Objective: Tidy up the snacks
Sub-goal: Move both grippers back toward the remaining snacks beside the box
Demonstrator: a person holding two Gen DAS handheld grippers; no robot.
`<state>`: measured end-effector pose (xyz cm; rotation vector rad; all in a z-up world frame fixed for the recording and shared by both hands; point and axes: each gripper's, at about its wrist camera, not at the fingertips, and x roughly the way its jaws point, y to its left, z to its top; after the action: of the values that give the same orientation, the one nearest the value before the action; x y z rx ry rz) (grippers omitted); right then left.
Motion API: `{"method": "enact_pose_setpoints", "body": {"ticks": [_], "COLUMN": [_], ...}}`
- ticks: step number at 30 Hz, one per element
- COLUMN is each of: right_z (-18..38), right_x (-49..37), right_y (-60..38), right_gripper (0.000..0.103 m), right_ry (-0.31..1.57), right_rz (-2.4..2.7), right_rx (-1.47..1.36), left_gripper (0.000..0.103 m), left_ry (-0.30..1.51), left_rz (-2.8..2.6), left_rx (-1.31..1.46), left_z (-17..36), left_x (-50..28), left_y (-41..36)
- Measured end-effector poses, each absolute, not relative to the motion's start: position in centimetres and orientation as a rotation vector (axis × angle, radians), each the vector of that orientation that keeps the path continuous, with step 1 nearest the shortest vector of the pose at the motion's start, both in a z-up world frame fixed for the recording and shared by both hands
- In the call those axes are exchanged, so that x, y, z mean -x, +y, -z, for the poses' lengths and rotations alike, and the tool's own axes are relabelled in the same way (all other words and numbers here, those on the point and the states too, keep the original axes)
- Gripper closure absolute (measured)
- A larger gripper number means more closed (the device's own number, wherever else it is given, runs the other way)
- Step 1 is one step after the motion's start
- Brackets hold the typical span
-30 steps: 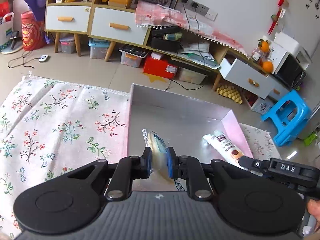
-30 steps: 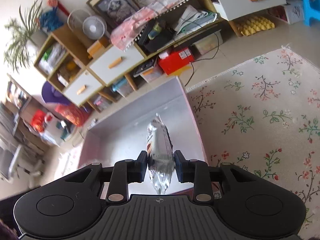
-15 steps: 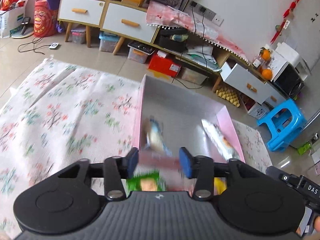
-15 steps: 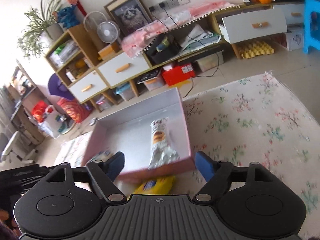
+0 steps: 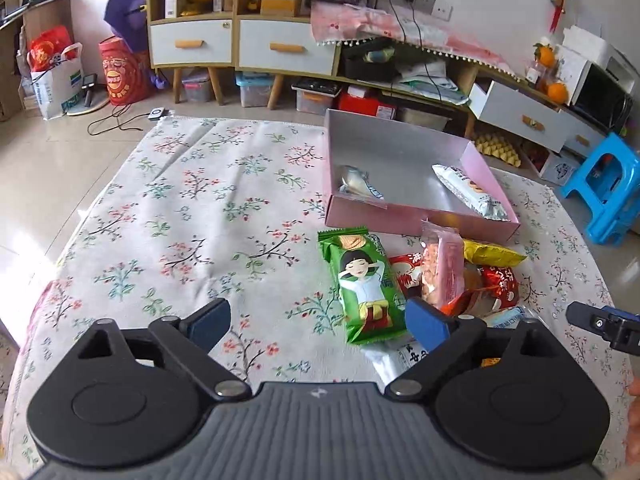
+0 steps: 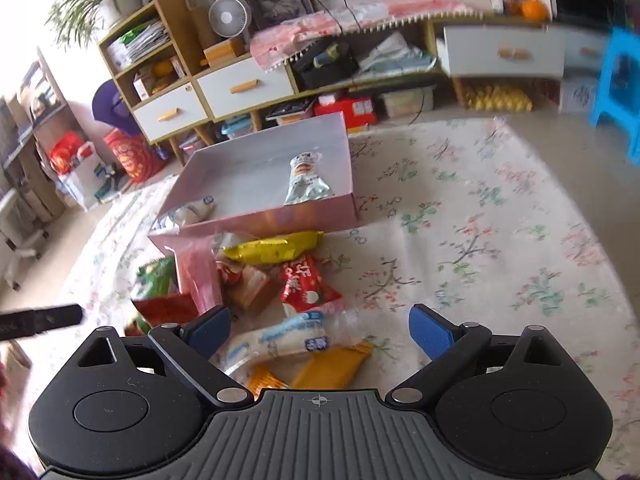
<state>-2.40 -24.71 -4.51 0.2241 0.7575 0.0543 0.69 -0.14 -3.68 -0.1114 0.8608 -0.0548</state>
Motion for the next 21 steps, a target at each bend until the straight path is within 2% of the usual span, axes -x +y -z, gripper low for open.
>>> {"method": "enact_pose_setpoints", "body": {"ticks": [6, 15, 21], "right_z": [3.8, 5.1, 6.0], "right_x": [4.8, 5.5, 5.6], "right_y": [-23.9, -24.3, -23.7], "right_gripper": [0.004, 0.004, 0.004], "right_ry": [0.665, 0.762, 0.785], "right_rz": [-0.008, 0.071, 0.056], "right_rx": [-0.150, -0.349, -0.349], "left_gripper": [0.004, 0.003, 0.004], "left_ry": [0.859, 0.902, 0.905], "left_rz": [0.006, -0.013, -0.038], "left_rx": [0.140, 0.195, 0.218], "left_z": [3.5, 5.1, 5.7], "left_x": [0.2, -0.2, 0.3], "left_y": [0.0, -1.7, -1.4]}}
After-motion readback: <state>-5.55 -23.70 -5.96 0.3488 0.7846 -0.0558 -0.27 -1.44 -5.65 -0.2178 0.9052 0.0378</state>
